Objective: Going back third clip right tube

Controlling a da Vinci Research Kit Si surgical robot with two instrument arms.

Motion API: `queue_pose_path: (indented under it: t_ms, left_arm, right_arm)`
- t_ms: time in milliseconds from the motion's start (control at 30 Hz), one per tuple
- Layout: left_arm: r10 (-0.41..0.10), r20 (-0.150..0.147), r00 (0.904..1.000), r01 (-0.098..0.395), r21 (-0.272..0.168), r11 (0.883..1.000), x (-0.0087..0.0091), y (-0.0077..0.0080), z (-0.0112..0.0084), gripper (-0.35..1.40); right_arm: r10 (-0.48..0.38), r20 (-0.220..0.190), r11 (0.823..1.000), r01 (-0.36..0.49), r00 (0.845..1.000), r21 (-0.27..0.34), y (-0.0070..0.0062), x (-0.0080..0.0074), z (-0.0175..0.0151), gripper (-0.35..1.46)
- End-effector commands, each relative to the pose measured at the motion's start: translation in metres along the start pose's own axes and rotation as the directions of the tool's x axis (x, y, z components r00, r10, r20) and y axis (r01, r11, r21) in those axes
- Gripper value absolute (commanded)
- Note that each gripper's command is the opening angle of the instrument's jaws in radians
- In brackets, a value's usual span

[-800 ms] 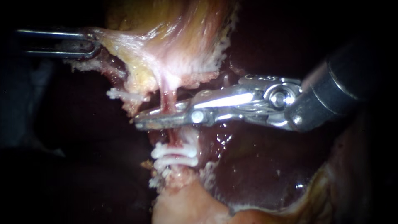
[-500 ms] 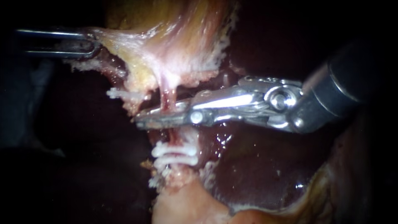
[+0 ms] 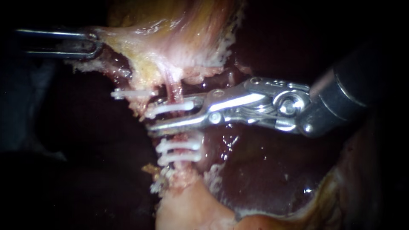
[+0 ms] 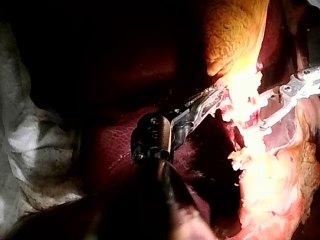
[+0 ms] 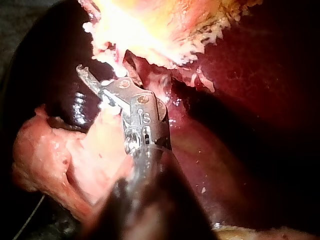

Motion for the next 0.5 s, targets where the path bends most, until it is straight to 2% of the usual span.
queue_pose_path:
  t_ms: [33,233,500]
  left_arm:
    - [0.0,-0.001,1.0,0.0,0.0,1.0,0.0,0.0001,0.0,-0.35]
    - [0.0,-0.001,1.0,0.0,0.001,1.0,-0.0001,0.0002,0.0,-0.35]
    - [0.0,-0.001,1.0,0.0,0.0,1.0,-0.0001,0.0002,-0.0001,-0.35]
  right_arm:
    - [-0.026,0.011,1.0,0.026,1.0,-0.012,0.0001,-0.0002,-0.0002,0.5]
    - [-0.157,0.054,0.987,0.159,0.986,-0.033,-0.0003,-0.0009,-0.0024,0.5]
    - [-0.292,0.065,0.954,0.295,0.954,-0.056,-0.0015,-0.0023,-0.0076,0.5]
